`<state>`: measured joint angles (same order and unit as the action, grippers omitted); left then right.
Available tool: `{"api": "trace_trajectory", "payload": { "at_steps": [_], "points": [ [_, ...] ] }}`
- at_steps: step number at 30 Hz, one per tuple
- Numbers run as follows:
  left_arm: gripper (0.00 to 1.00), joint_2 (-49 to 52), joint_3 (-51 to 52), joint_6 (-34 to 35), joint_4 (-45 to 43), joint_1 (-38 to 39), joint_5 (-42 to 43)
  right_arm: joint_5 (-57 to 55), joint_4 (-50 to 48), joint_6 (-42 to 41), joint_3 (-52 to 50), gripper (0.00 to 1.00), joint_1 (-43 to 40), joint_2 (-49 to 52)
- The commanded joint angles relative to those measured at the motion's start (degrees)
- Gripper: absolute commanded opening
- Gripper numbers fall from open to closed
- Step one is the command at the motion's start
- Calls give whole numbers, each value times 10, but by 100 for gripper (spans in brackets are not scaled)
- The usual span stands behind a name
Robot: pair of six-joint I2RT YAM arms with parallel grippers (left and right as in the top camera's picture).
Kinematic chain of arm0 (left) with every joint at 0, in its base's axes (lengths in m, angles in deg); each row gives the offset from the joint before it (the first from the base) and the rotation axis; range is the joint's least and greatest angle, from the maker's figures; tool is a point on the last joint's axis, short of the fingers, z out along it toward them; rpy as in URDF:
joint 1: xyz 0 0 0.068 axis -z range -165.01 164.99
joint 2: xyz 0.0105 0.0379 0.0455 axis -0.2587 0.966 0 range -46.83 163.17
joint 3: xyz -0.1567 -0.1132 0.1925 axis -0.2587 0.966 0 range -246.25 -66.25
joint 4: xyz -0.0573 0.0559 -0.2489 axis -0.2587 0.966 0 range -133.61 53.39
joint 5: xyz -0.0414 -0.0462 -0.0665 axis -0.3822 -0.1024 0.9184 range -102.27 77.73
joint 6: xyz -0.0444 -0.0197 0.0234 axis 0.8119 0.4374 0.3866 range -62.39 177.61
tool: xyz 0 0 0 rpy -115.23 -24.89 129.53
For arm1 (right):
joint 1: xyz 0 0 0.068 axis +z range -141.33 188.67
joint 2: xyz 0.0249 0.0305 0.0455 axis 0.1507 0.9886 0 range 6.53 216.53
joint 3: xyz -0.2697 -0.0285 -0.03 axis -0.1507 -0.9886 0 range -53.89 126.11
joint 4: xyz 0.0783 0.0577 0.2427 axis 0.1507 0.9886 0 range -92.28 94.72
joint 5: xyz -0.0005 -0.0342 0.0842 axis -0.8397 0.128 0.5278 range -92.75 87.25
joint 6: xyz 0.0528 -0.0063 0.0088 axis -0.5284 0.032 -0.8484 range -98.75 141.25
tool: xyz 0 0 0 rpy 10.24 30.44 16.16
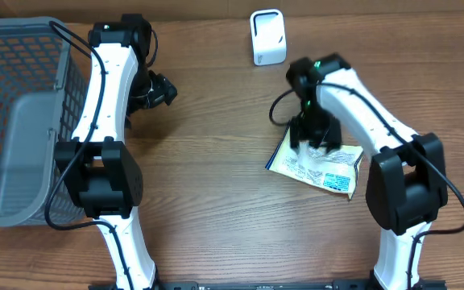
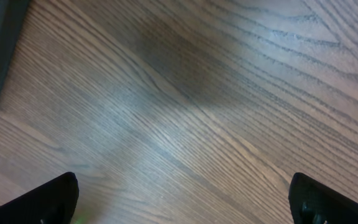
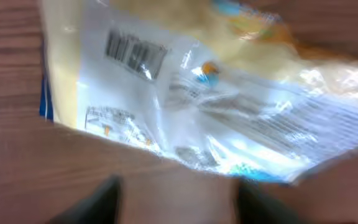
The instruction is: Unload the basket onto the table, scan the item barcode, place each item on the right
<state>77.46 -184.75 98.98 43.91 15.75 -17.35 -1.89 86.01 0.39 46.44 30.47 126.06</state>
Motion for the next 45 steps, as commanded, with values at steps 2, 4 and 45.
{"api": "trace_trajectory", "payload": {
  "at_steps": [2,4,45],
  "points": [
    [100,-16,-9,-11,0,4,1,-76,31,1,72,100,-31,-6],
    [100,-16,-9,-11,0,4,1,-76,29,1,69,100,-50,-6],
    [100,-16,-9,-11,0,4,2,-16,-43,81,17,100,-167,-6]
  ]
}}
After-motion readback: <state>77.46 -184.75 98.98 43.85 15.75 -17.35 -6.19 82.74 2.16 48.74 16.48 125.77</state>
